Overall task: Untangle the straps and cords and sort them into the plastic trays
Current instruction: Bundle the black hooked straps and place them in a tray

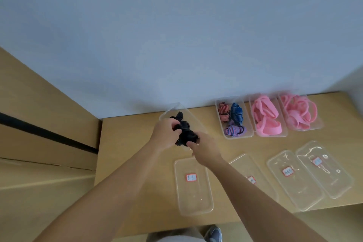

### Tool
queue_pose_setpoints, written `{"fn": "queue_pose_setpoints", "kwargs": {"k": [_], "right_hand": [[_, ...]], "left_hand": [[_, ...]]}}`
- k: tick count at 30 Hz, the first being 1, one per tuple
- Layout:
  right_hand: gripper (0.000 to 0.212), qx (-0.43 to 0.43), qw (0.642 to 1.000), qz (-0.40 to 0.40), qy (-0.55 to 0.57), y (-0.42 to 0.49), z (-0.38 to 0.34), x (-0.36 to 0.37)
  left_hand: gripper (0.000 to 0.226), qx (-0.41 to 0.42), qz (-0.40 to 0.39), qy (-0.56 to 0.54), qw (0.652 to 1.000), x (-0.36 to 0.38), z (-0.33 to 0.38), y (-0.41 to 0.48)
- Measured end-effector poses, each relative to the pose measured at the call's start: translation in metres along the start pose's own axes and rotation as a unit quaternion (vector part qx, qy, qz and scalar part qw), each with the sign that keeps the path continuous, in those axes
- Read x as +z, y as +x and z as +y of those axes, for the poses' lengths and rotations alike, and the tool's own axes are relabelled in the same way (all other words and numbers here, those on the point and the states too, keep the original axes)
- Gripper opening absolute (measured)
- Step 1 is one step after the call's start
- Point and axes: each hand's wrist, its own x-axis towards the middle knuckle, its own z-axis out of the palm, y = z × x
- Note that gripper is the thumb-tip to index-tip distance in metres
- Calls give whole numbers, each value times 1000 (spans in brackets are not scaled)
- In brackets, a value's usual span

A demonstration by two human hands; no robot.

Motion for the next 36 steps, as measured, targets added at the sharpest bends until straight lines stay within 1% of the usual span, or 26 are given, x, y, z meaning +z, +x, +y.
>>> {"fn": "queue_pose_setpoints", "kwargs": {"k": [2,4,7,9,12,15,17,19,20,22,24,27,30,32,33,34,36], "right_hand": [[16,3,999,34,-35,8,1,11],[17,7,994,51,-98,15,2,18],[18,31,979,33,-200,22,0,18],[24,42,963,14,-267,26,-3,16],[23,61,942,9,-329,34,-10,16],[17,76,942,24,-327,38,-12,15],[23,73,955,41,-283,36,-10,13],[40,51,970,56,-232,33,-5,10],[44,37,972,62,-222,32,-3,9],[37,14,968,66,-243,32,0,10],[28,-1,956,70,-284,34,1,10],[24,-31,936,86,-341,34,4,12],[15,-66,921,104,-369,33,9,15],[10,-89,916,130,-369,33,10,16],[8,-85,916,131,-370,34,9,15],[7,-77,917,125,-370,36,8,14],[17,-58,922,89,-371,40,6,12]], "left_hand": [[9,18,-5,30,999,0,-6,15],[12,27,-8,35,999,0,-9,26],[12,50,-26,29,998,-3,-8,35],[13,75,-41,34,996,-6,-6,40],[22,106,-60,56,991,-8,-6,46],[21,131,-44,45,989,-3,-13,48],[17,126,-36,-6,991,1,-19,47],[15,115,-49,-41,991,1,-26,45],[15,112,-62,-47,991,1,-28,45],[15,116,-91,-42,988,-3,-29,46],[16,125,-113,-6,986,-7,-29,50],[19,121,-126,86,981,-9,-29,55],[21,129,-114,193,966,-4,-30,56],[22,134,-99,239,957,1,-30,55],[22,135,-90,259,952,2,-29,56],[23,136,-82,283,946,3,-28,57],[23,138,-69,332,931,2,-25,55]]}}
